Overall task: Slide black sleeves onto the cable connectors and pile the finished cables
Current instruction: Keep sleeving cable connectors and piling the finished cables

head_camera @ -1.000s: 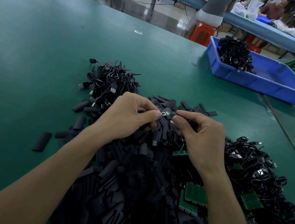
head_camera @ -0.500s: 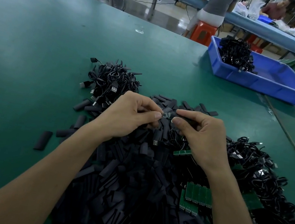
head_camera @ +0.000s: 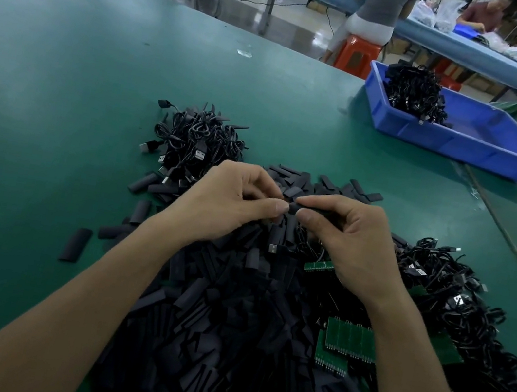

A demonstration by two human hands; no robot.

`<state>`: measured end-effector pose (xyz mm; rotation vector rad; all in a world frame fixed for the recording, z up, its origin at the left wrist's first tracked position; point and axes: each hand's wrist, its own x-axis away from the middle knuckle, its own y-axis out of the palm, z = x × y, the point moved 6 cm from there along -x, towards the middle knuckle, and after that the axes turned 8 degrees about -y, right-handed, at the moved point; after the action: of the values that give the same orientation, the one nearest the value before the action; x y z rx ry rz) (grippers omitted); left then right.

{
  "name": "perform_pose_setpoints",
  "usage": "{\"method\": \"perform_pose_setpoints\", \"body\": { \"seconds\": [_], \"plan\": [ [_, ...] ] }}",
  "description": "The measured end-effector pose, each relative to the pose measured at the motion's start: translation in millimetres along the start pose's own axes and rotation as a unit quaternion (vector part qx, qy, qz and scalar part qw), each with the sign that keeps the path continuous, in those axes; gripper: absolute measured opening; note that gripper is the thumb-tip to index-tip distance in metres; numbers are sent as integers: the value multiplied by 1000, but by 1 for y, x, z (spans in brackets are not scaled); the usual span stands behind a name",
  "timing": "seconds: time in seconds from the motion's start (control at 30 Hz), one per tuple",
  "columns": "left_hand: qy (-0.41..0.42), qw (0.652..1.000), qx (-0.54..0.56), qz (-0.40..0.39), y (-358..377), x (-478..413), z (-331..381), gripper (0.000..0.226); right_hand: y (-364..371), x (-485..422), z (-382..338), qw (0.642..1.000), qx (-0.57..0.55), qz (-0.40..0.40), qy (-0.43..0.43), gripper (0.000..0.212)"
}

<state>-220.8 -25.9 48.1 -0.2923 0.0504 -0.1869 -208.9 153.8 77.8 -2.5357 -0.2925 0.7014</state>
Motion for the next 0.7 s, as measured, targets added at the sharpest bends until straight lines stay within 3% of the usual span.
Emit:
{"method": "perform_pose_setpoints", "body": {
  "seconds": [0.13, 0.7],
  "plan": [
    [-8, 998, -63, 18, -4, 1, -2, 31, -1, 4, 1, 999, 18, 37, -8, 17],
    [8, 1000, -3, -24, 0, 2, 0, 17, 1, 6, -1, 999, 13, 36, -20, 17]
  ]
}}
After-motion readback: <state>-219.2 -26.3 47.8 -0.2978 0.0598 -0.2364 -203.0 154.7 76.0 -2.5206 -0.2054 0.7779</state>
